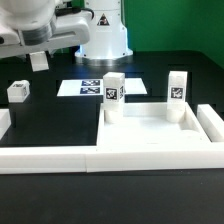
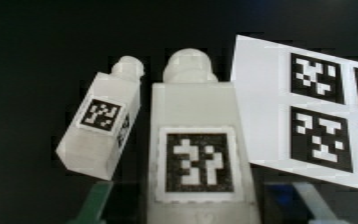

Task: Assemble square table

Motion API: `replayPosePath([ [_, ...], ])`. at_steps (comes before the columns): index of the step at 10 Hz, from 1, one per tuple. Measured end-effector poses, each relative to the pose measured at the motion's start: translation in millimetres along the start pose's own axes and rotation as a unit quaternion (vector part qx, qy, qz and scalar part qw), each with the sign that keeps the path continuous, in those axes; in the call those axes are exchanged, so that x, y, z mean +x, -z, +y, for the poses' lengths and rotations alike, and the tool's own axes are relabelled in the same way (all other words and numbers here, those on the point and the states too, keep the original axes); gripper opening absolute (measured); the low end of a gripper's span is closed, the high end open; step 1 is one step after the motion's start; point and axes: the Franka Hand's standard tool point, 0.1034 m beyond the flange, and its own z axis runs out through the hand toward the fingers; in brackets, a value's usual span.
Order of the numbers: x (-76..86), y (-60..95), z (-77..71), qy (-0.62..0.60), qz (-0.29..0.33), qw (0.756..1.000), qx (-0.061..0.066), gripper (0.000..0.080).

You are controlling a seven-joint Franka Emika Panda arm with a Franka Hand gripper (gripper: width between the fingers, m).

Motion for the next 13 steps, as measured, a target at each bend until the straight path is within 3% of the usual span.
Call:
replayPosePath([
  [1, 3.8, 18.7, -5.3, -0.002, 0.027, 1.0, 0.003, 0.0291],
  [2, 10.1, 46.3, -11.7, -0.001, 0.069, 0.998, -0.002, 0.0291],
  [4, 15.9, 103.1, -19.0, 0.003, 0.16, 0.987, -0.035, 0.0291],
  [8, 22.6, 104.6, -10.9, 0.007, 0.276, 0.959, -0.056, 0.0291],
  [9, 26.6, 110.0, -16.7, -0.019, 0.303, 0.951, -0.058, 0.0291],
  [11, 50.8, 141.4, -66.5, -0.047, 0.358, 0.93, -0.063, 0.0291],
  [13, 74.1, 183.1, -110.7, -0.083, 0.408, 0.908, -0.049, 0.0291],
])
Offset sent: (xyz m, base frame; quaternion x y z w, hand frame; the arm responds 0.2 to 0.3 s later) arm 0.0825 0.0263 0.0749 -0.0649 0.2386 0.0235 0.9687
